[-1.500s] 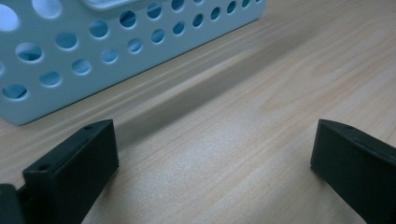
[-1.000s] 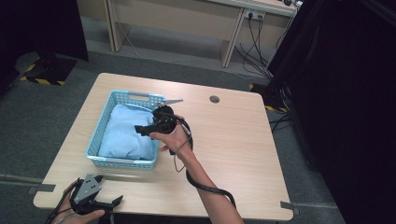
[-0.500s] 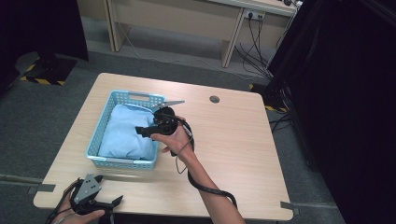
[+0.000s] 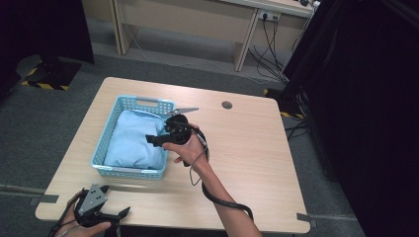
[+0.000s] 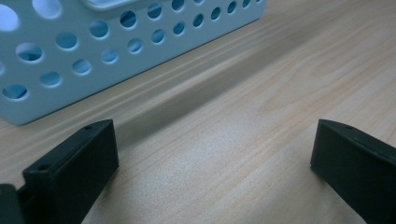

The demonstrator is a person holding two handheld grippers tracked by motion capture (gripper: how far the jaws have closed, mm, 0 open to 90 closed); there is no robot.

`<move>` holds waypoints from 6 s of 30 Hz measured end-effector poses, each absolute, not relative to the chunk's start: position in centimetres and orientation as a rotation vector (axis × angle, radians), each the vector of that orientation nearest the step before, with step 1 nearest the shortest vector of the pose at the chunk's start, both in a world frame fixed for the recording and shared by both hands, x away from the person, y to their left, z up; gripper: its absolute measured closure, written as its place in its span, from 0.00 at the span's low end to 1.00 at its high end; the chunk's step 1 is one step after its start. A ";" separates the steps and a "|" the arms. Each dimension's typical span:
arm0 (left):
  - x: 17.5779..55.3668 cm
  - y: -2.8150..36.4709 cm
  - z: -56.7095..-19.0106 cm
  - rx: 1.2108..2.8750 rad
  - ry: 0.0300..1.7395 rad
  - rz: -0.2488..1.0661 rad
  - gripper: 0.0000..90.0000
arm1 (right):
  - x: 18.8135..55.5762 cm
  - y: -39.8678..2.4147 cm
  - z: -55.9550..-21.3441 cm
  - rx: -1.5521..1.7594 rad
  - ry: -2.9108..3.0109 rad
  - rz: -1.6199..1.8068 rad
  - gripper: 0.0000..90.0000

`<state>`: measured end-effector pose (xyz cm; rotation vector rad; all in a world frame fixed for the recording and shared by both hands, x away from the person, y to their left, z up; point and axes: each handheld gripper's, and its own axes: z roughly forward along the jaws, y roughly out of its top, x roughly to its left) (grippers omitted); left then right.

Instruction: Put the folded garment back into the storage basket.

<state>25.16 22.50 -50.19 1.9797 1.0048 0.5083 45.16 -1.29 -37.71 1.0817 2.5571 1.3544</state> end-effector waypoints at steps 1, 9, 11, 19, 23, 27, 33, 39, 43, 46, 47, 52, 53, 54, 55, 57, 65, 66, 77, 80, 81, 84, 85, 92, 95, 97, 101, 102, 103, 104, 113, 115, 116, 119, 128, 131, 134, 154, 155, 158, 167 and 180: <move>25.2 22.5 -50.2 1.980 1.005 0.508 0.00 | 45.1 -1.3 -37.7 1.080 2.556 1.356 0.21; 25.2 22.5 -50.2 1.980 1.005 0.508 0.00 | 44.9 -1.6 -37.6 1.068 2.558 1.366 0.21; 25.2 22.5 -50.2 1.980 1.005 0.508 0.00 | 44.8 -1.6 -37.6 1.068 2.560 1.366 0.21; 25.2 22.5 -50.2 1.979 1.006 0.508 0.00 | 44.4 -2.2 -37.5 1.051 2.555 1.375 0.21; 25.2 22.5 -50.2 1.979 1.006 0.509 0.00 | 44.2 -2.6 -37.5 1.051 2.557 1.373 0.21; 25.2 22.5 -50.2 1.979 1.006 0.508 0.00 | 44.2 -3.0 -37.7 1.052 2.553 1.375 0.21; 25.2 22.5 -50.2 1.979 1.007 0.509 0.00 | 44.0 -3.6 -38.0 1.058 2.554 1.373 0.21; 25.2 22.5 -50.2 1.978 1.007 0.509 0.00 | 43.9 -4.1 -38.0 1.061 2.549 1.380 0.21; 25.2 22.5 -50.2 1.978 1.008 0.510 0.00 | 43.7 -4.4 -38.0 1.056 2.549 1.386 0.21; 25.2 22.5 -50.2 1.978 1.008 0.510 0.00 | 43.5 -4.5 -38.0 1.048 2.549 1.390 0.21; 25.2 22.5 -50.2 1.978 1.009 0.510 0.00 | 43.4 -4.6 -38.0 1.047 2.549 1.392 0.21; 25.2 22.5 -50.2 1.977 1.009 0.510 0.00 | 43.2 -4.8 -38.0 1.040 2.551 1.395 0.21; 25.2 22.5 -50.2 1.977 1.009 0.510 0.00 | 43.1 -4.9 -38.0 1.038 2.553 1.396 0.21; 25.2 22.5 -50.2 1.977 1.009 0.510 0.00 | 43.1 -4.9 -38.0 1.038 2.552 1.397 0.21; 25.2 22.5 -50.2 1.977 1.009 0.510 0.00 | 43.0 -5.0 -38.0 1.035 2.550 1.400 0.21; 25.2 22.5 -50.2 1.977 1.010 0.511 0.00 | 42.9 -5.0 -38.0 1.035 2.551 1.401 0.21; 25.2 22.5 -50.2 1.977 1.010 0.511 0.00 | 42.5 -5.3 -38.1 1.025 2.551 1.408 0.21; 25.2 22.5 -50.2 1.977 1.010 0.511 0.00 | 42.4 -5.3 -38.1 1.022 2.549 1.409 0.21; 25.2 22.5 -50.2 1.976 1.012 0.512 0.00 | 41.9 -6.0 -38.4 1.014 2.552 1.413 0.21; 25.2 22.4 -50.2 1.976 1.013 0.513 0.00 | 41.8 -6.2 -38.5 1.016 2.553 1.412 0.21; 25.2 22.5 -50.2 1.976 1.013 0.513 0.00 | 41.7 -6.3 -38.6 1.011 2.552 1.414 0.21; 25.2 22.4 -50.2 1.976 1.014 0.513 0.00 | 41.6 -6.5 -38.7 1.014 2.554 1.416 0.21; 25.2 22.4 -50.2 1.976 1.014 0.513 0.00 | 41.5 -6.5 -38.7 1.016 2.553 1.418 0.21; 25.2 22.4 -50.2 1.974 1.016 0.515 0.00 | 41.2 -7.0 -39.1 1.022 2.555 1.426 0.21; 25.2 22.4 -50.2 1.974 1.017 0.514 0.00 | 41.1 -7.2 -39.4 1.028 2.555 1.427 0.21; 25.2 22.4 -50.2 1.974 1.017 0.515 0.00 | 41.0 -7.4 -39.5 1.031 2.554 1.429 0.21; 25.2 22.4 -50.2 1.973 1.017 0.515 0.00 | 40.9 -7.8 -39.7 1.038 2.551 1.434 0.21; 25.2 22.4 -50.2 1.974 1.017 0.516 0.00 | 40.9 -7.9 -39.9 1.045 2.546 1.438 0.20; 25.2 22.4 -50.2 1.973 1.018 0.516 0.00 | 40.9 -8.0 -39.9 1.042 2.545 1.438 0.20; 25.2 22.4 -50.2 1.973 1.018 0.516 0.00 | 40.8 -8.1 -40.0 1.042 2.545 1.437 0.20; 25.2 22.4 -50.2 1.972 1.020 0.517 0.00 | 40.7 -8.8 -40.4 1.057 2.533 1.441 0.19; 25.2 22.4 -50.2 1.972 1.020 0.517 0.00 | 40.7 -8.9 -40.5 1.058 2.532 1.441 0.18; 25.2 22.4 -50.2 1.972 1.020 0.517 0.00 | 40.6 -9.0 -40.6 1.061 2.534 1.440 0.18; 25.2 22.4 -50.2 1.972 1.020 0.517 0.00 | 40.6 -9.2 -40.8 1.068 2.532 1.443 0.18; 25.2 22.4 -50.2 1.970 1.023 0.516 0.00 | 40.4 -9.8 -41.5 1.095 2.527 1.453 0.17; 25.2 22.4 -50.2 1.970 1.023 0.517 0.00 | 40.4 -10.0 -41.6 1.095 2.530 1.444 0.16; 25.2 22.4 -50.2 1.970 1.023 0.516 0.00 | 40.3 -10.2 -41.7 1.094 2.526 1.441 0.16; 25.2 22.5 -50.2 1.975 1.022 0.517 0.00 | 40.0 -11.4 -42.2 1.114 2.516 1.418 0.16; 25.2 22.5 -50.2 1.975 1.022 0.517 0.00 | 39.9 -11.4 -42.2 1.115 2.516 1.417 0.16; 25.2 22.5 -50.2 1.975 1.022 0.517 0.00 | 39.9 -11.5 -42.3 1.109 2.521 1.413 0.16; 25.2 22.5 -50.2 1.975 1.021 0.517 0.00 | 39.7 -11.8 -42.8 1.117 2.534 1.392 0.16; 25.2 22.5 -50.2 1.975 1.021 0.517 0.00 | 39.5 -12.9 -43.5 1.135 2.539 1.359 0.16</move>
